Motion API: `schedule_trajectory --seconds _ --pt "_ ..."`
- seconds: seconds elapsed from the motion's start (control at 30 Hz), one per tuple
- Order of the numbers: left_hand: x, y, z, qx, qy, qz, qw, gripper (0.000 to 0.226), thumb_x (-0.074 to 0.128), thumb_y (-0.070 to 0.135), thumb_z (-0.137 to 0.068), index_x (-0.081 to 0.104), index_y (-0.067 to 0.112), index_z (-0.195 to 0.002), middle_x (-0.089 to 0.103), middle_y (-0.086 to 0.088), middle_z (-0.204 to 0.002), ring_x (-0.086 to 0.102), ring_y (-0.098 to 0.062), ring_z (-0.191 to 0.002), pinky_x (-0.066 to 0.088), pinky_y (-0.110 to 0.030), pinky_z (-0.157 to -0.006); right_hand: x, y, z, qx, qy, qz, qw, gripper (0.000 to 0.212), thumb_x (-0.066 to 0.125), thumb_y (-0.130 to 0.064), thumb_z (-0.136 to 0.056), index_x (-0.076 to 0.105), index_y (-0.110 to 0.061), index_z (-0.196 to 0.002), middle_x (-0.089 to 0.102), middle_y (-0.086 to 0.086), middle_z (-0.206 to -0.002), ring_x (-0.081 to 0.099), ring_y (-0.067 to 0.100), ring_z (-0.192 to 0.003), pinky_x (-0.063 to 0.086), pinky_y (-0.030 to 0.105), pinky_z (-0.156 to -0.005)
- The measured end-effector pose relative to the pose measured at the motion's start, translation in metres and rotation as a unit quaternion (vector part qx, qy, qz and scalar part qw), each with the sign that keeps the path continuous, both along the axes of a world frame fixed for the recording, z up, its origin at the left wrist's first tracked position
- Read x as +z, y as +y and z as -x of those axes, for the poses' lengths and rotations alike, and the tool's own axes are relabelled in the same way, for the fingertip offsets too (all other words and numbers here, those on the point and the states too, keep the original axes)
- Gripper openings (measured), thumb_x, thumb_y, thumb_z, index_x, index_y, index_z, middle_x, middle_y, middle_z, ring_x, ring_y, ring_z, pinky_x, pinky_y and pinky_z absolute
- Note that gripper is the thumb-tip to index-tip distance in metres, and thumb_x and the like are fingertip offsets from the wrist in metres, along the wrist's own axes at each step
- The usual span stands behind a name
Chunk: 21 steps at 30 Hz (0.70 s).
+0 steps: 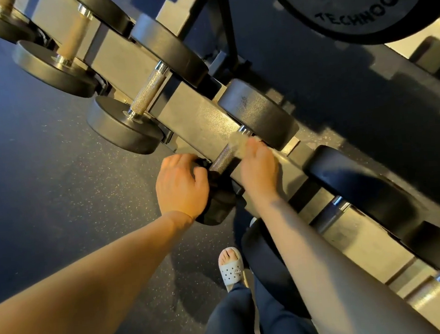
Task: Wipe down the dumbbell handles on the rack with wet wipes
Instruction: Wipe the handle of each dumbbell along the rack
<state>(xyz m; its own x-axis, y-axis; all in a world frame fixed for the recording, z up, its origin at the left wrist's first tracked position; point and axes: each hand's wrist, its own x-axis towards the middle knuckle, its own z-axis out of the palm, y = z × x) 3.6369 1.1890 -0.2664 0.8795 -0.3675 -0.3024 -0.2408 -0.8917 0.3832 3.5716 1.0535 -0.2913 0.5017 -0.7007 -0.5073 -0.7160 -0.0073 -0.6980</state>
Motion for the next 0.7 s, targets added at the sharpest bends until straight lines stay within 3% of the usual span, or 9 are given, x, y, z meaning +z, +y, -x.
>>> schedule_trajectory --seconds 0.07,0.13,0.23,0.3,0.4,0.47,0.57,0.7 --pt "0.001 -0.002 0.001 0.055 0.013 0.005 0.998 0.04 0.045 0.028 -0.104 0.058 0.017 -0.14 0.06 -0.005 -0.141 0.05 -0.022 -0.133 0.038 -0.037 -0.112 0.0 0.001 -0.009 -0.068 -0.028 -0.027 0.997 0.042 0.039 -0.043 -0.108 0.067 -0.012 -0.102 0.069 0.005 -0.092 0.066 0.019 -0.086 0.052 0.037 -0.073" --pt "0.002 -0.002 0.001 0.084 0.022 0.018 0.996 0.046 0.043 0.03 -0.104 0.052 0.017 -0.147 0.057 -0.004 -0.147 0.048 -0.023 -0.137 0.036 -0.039 -0.116 0.0 0.02 -0.008 0.006 0.005 -0.012 1.0 0.043 0.04 -0.049 -0.106 0.066 -0.015 -0.099 0.069 0.001 -0.088 0.066 0.016 -0.082 0.054 0.035 -0.071" --pt "0.003 -0.002 0.002 0.087 0.029 0.027 0.995 0.056 0.036 0.037 -0.097 0.052 0.017 -0.147 0.058 -0.005 -0.145 0.05 -0.023 -0.135 0.038 -0.04 -0.114 0.005 0.042 0.004 0.175 0.085 -0.018 0.981 0.046 0.039 -0.05 -0.106 0.067 -0.016 -0.093 0.067 0.0 -0.081 0.065 0.018 -0.077 0.052 0.036 -0.068" --pt "0.005 -0.002 0.002 0.085 0.038 0.025 0.995 0.058 0.033 0.038 -0.096 0.053 0.018 -0.146 0.058 -0.005 -0.145 0.05 -0.023 -0.136 0.037 -0.041 -0.115 0.003 0.035 0.006 0.235 0.115 -0.051 0.964 0.044 0.04 -0.047 -0.107 0.068 -0.015 -0.095 0.067 0.002 -0.082 0.065 0.02 -0.079 0.053 0.038 -0.07" --pt "0.005 -0.002 0.002 0.082 0.042 0.023 0.995 0.048 0.038 0.031 -0.101 0.054 0.017 -0.145 0.058 -0.006 -0.146 0.05 -0.024 -0.136 0.036 -0.041 -0.116 -0.001 0.01 0.002 0.177 0.096 0.012 0.979 0.051 0.039 -0.053 -0.105 0.07 -0.015 -0.092 0.065 0.001 -0.08 0.063 0.021 -0.079 0.046 0.036 -0.065" --pt "0.004 -0.002 0.002 0.086 0.046 0.022 0.995 0.055 0.033 0.035 -0.097 0.055 0.017 -0.144 0.058 -0.006 -0.145 0.05 -0.024 -0.135 0.036 -0.041 -0.116 -0.005 0.01 0.002 0.151 0.089 0.05 0.983 0.055 0.037 -0.057 -0.105 0.07 -0.014 -0.092 0.065 0.003 -0.081 0.063 0.022 -0.079 0.042 0.033 -0.065" --pt "0.004 -0.001 0.002 0.089 0.051 0.024 0.994 0.061 0.029 0.037 -0.092 0.055 0.017 -0.143 0.058 -0.006 -0.145 0.05 -0.023 -0.135 0.036 -0.04 -0.117 -0.011 0.032 0.007 0.253 0.122 0.0 0.96 0.055 0.031 -0.053 -0.106 0.068 -0.015 -0.091 0.068 0.004 -0.082 0.066 0.024 -0.08 0.055 0.043 -0.073" --pt "0.004 0.001 0.001 0.083 0.058 0.026 0.995 0.06 0.03 0.038 -0.092 0.055 0.018 -0.143 0.058 -0.005 -0.145 0.05 -0.022 -0.135 0.036 -0.039 -0.116 -0.01 0.007 0.009 0.34 0.163 0.011 0.926 0.047 0.038 -0.055 -0.104 0.07 -0.021 -0.096 0.069 0.0 -0.09 0.066 0.022 -0.088 0.055 0.042 -0.081"
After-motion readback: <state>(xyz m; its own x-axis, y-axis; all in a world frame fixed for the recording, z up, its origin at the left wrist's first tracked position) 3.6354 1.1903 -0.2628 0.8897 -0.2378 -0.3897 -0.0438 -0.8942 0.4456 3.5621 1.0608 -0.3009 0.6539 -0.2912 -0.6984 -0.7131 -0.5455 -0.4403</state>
